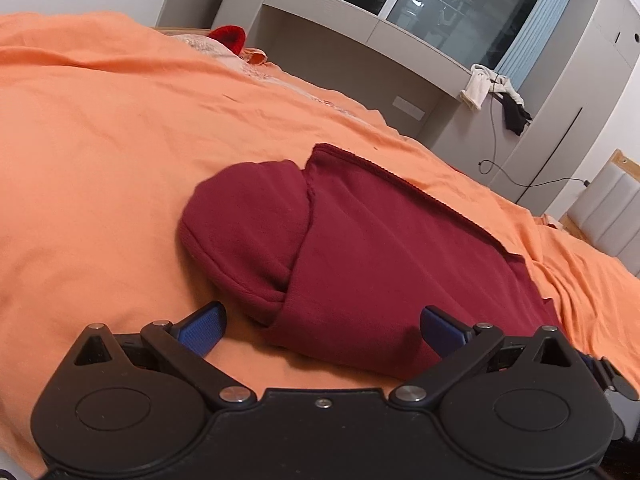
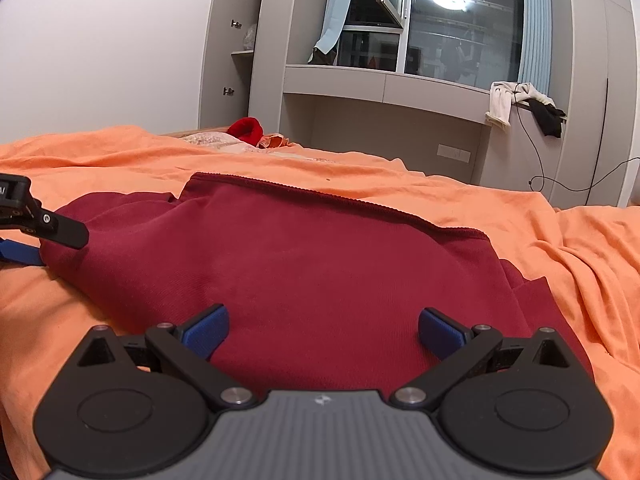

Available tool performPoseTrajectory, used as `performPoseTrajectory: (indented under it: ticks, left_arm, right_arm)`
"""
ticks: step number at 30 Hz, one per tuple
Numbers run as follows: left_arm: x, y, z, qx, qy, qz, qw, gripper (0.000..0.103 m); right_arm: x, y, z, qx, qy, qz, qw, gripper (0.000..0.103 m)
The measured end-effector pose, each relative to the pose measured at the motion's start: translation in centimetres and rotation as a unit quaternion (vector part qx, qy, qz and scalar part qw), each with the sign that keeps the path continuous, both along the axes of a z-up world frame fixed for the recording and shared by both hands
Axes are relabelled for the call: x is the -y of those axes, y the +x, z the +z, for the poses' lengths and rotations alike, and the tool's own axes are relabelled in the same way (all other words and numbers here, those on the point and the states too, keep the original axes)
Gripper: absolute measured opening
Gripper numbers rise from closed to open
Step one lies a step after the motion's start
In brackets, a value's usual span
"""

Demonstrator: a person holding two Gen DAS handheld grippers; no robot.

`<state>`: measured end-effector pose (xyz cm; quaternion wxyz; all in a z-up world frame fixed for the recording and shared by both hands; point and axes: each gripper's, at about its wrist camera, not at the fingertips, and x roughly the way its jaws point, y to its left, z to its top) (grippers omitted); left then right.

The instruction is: Fold small clothes

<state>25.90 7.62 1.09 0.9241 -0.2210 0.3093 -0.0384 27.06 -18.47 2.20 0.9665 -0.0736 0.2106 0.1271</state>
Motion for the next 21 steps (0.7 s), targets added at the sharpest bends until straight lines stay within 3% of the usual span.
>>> performPoseTrajectory:
  ticks: [5, 15, 21]
  left_arm:
    - [0.9, 0.7, -0.1, 0.004, -0.034, -0.02, 0.9992, 0.102]
    - [2.2, 1.4, -0.5, -0.003, 0.003, 0.002, 1.0, 0.102]
    - [2.0, 1.3, -0.6, -0.002, -0.001, 0.003, 1.0, 0.102]
  right_arm:
    - [0.0, 0.0, -0.1, -0.001, 0.002, -0.001, 1.0, 0.103]
    - [-0.2, -0.1, -0.8, -0.003, 0.005, -0.008, 1.0, 0.103]
    - [-0.1, -0.1, -0.8, -0.002, 0.005, -0.008, 1.0, 0.103]
